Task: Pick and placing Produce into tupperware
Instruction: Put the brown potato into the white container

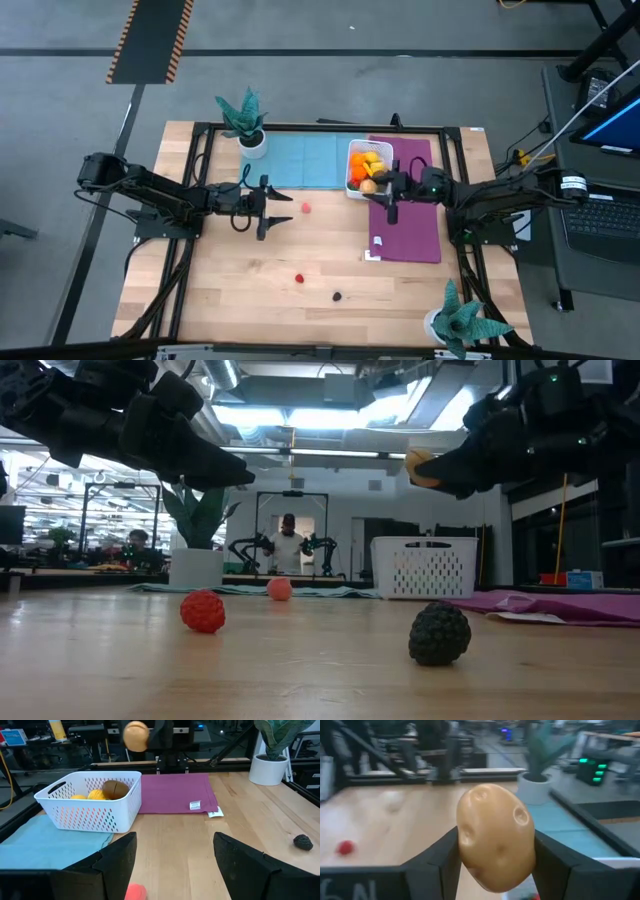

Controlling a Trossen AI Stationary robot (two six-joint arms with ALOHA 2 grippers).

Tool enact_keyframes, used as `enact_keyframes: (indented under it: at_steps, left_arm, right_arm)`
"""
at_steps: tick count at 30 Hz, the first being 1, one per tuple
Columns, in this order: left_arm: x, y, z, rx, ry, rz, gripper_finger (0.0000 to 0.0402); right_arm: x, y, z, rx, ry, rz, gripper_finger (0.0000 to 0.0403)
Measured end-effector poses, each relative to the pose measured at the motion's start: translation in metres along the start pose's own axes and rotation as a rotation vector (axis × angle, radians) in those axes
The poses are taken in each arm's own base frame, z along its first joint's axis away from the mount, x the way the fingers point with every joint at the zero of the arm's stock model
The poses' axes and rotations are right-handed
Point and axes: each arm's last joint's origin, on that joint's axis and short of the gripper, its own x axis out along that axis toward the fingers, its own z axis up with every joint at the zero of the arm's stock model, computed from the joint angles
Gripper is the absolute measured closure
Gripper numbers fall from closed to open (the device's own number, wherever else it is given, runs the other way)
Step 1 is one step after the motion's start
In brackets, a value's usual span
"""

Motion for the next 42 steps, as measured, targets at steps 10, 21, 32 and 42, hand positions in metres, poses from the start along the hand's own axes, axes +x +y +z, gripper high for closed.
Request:
enact_keyframes:
  at_steps: [10, 21, 32, 42]
  left_arm:
    - [0.0, 0.0, 0.0, 0.0, 0.001, 0.0, 0.0145]
    - [0.0, 0.0, 0.0, 0.001, 0.003, 0.0, 0.0145]
    - [0.0, 0.0, -0.001, 0.001, 0.01, 0.0, 0.0145]
    - [0.0, 0.0, -0.001, 0.008, 0.01, 0.0, 0.0145]
  right_arm:
    - [-0.002, -0.011, -0.003, -0.006, 0.039, -0.392, 0.0213]
    - [-0.004, -0.014, -0.004, 0.018, 0.045, -0.502, 0.0213]
    - [0.011, -0.039, 0.015, 0.092, 0.284, -0.561, 0.0213]
    - [0.014, -0.076, 0.05, 0.251, 0.635, -0.501, 0.0213]
